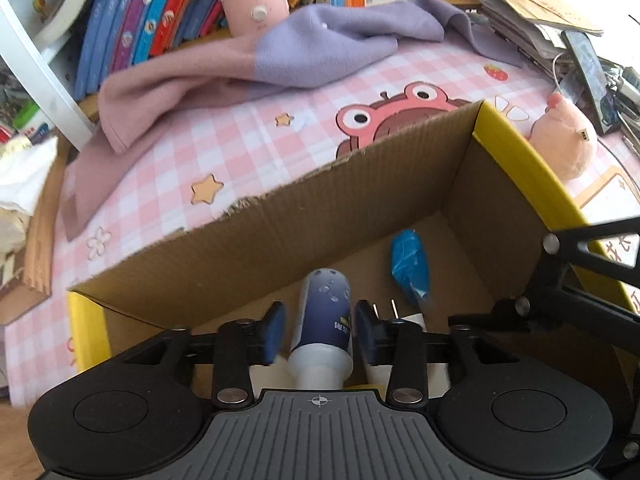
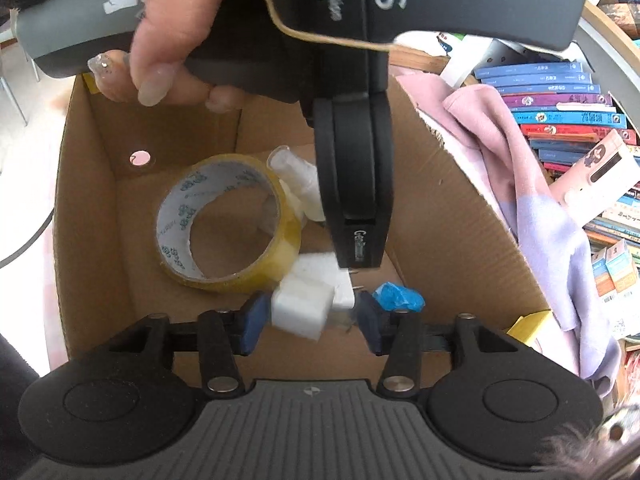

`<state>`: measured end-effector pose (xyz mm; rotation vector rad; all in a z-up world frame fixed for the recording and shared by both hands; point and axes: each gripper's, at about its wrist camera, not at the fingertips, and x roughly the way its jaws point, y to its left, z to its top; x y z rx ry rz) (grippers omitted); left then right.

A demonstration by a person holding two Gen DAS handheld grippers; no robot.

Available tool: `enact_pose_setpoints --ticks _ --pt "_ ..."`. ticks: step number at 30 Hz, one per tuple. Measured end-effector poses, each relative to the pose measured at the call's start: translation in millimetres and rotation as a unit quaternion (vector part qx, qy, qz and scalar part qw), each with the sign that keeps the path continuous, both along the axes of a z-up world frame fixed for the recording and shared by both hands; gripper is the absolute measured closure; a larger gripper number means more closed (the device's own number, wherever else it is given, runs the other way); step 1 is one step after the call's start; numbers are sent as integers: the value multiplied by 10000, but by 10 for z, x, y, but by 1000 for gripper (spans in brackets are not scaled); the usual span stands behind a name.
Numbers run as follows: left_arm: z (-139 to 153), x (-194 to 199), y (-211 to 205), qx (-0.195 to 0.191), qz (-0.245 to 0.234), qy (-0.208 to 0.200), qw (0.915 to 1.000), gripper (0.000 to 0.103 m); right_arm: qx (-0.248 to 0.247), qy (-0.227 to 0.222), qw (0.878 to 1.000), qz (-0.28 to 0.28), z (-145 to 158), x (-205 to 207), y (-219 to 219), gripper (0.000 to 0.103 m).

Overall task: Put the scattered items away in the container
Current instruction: 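Open the left tool over the box while the right tool releases the plug, then withdraw both tools from the box back over the table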

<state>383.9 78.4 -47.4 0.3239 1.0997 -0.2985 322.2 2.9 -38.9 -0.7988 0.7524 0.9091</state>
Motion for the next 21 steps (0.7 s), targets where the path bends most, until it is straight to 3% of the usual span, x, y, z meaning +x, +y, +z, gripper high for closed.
enact_pose_setpoints --ticks 5,12,16,21 --pt "195 -172 -13 58 117 -474 9988 36 273 -53 9995 -176 115 25 -84 45" --pt "582 -505 46 93 609 -1277 9899 32 743 -369 9954 -474 418 -4 -338 42" --pt "886 -844 106 -129 1048 -1909 9759 23 1329 -596 9854 -878 637 -120 -552 35" --pt "1150 -1377 117 -337 1453 -2603 9539 18 2243 -594 9583 -1670 887 -397 -901 32"
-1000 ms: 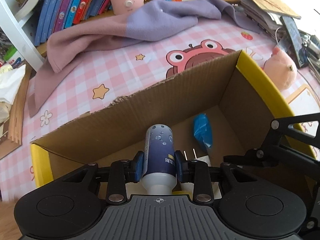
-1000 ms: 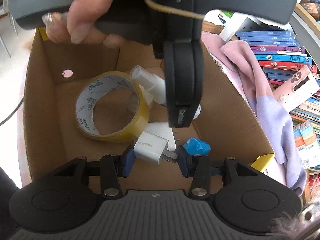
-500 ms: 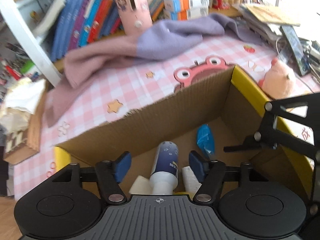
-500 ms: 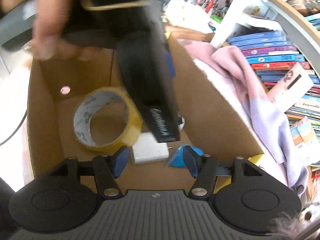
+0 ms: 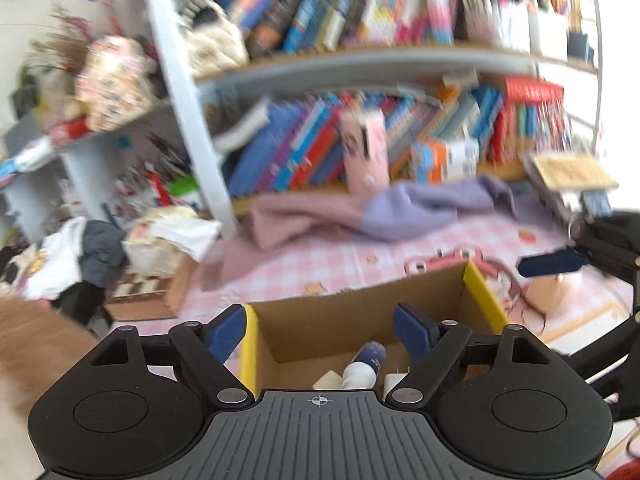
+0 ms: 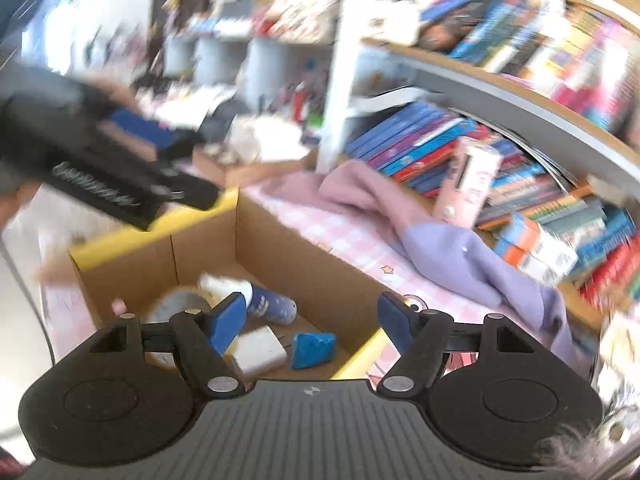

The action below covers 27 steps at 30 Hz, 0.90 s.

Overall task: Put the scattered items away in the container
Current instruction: 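Withdraw both tools from the box back over the table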

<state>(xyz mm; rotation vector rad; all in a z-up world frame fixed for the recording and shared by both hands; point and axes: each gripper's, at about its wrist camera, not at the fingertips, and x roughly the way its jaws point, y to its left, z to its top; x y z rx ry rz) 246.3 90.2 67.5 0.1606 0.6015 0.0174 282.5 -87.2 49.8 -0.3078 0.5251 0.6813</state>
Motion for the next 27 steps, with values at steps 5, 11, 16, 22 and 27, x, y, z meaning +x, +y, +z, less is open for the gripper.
enact_pose_setpoints --ticks 5,11,16,22,27 --pt "46 -440 -18 -161 296 -399 9986 16 256 -115 9990 -352 50 -304 -138 32" --pt "-76 -832 -96 -206 471 -646 9966 16 386 -378 9973 -504 66 -619 -128 32" --pt "-160 -1141 -103 -552 560 -730 9942 16 364 -446 9962 -658 14 -932 -117 31" --pt "-249 -1529 -101 -675 665 -636 9935 16 317 -476 9947 -858 -80 -1314 -122 32" --pt "-364 -1910 -126 -736 1006 -943 9877 16 259 -549 9932 -992 -199 -1630 -160 32"
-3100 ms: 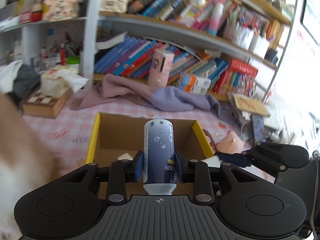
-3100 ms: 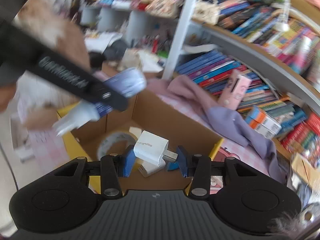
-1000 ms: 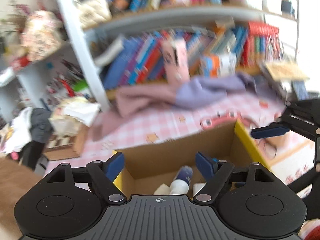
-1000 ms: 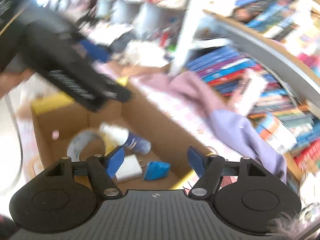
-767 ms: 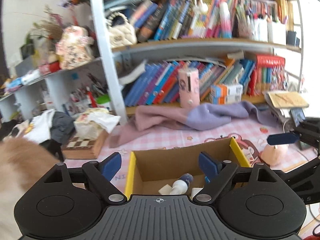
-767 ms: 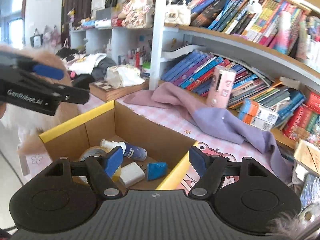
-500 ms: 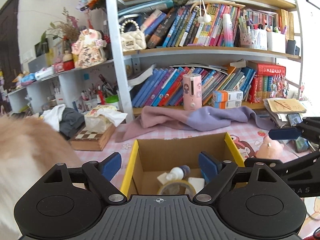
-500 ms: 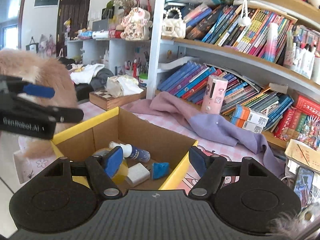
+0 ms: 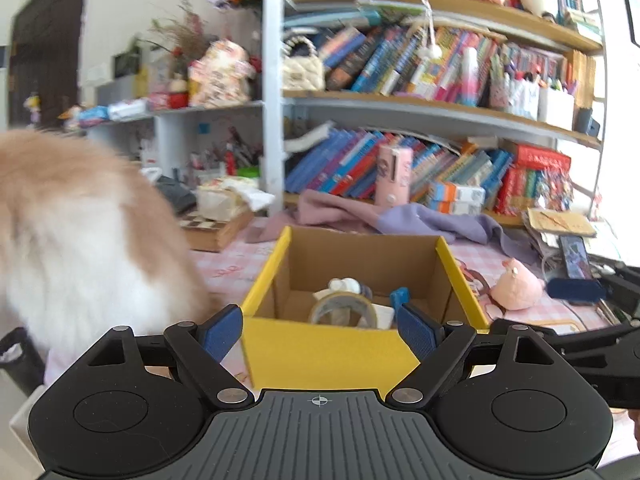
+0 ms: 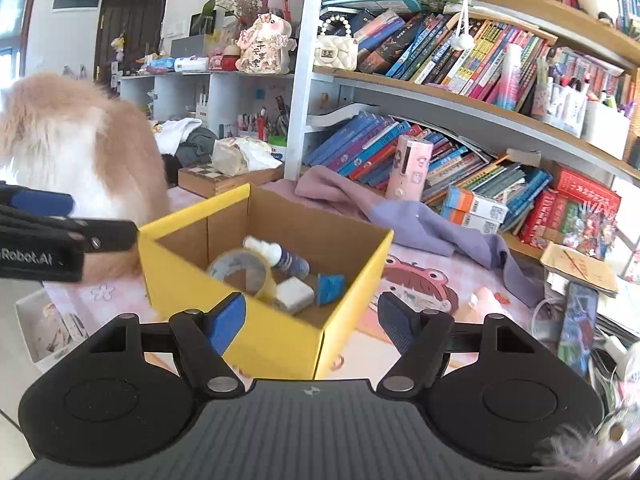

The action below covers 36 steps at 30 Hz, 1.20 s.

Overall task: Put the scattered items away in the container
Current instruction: 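Withdraw both tools from the box back over the table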

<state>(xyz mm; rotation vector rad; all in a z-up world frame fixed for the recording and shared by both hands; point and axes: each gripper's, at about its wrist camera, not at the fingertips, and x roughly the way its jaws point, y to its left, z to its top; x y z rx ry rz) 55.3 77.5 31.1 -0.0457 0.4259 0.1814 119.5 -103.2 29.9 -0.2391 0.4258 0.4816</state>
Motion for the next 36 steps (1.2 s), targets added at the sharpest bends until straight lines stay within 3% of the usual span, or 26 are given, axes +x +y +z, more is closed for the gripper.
enact_pose_setpoints --ticks 5,15,24,29,36 --pt "-95 -284 -94 -3 -80 137 9999 16 -88 -101 9998 -170 -136 -318 -66 32" --pt "-183 -567 -226 85 -189 496 9986 16 42 192 9989 -427 -201 -698 -238 30" --pt "-173 -684 -304 104 -473 453 9978 16 -89 203 9982 -561 -44 -679 -406 29" --pt "-218 -664 -363 160 -592 606 9963 15 241 411 9913 -1228 -123 -762 -539 28" --pt "-256 -627 -511 323 -923 790 9921 14 145 493 9886 -1415 -192 -849 -631 24"
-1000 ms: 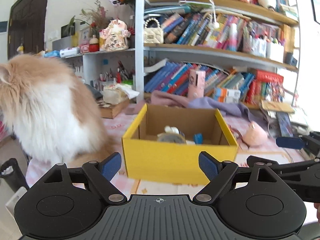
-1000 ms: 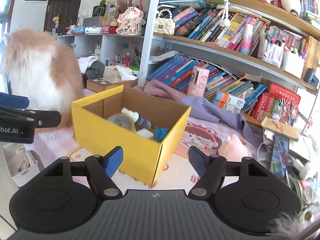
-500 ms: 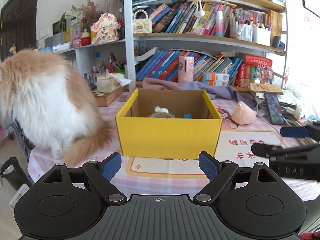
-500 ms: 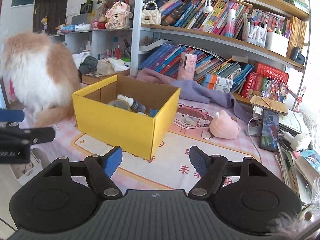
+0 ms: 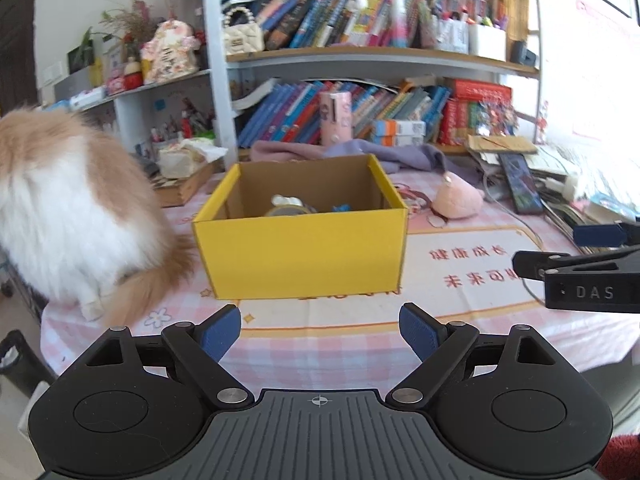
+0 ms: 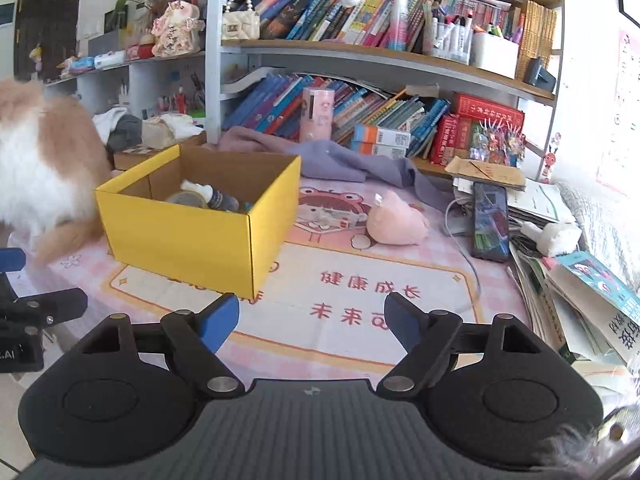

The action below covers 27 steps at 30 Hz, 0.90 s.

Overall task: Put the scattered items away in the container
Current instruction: 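Withdraw both tools from the box back over the table, then move both tools toward the pink plush pig and medicine box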

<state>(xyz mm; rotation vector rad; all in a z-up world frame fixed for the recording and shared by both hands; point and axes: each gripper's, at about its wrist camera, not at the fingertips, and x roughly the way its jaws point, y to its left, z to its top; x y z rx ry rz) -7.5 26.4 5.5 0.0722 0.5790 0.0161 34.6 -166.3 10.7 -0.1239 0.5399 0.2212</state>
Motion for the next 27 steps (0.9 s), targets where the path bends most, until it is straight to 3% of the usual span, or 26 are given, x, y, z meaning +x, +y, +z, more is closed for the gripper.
enact_pose_setpoints --ticks 18,27 --pt "-43 214 -407 -279 -603 42 9978 14 -339 -24 9988 -356 38 -75 -343 20" --pt "-48 337 -676 -81 -954 76 9954 14 -306 100 9982 -508 6 28 -536 20"
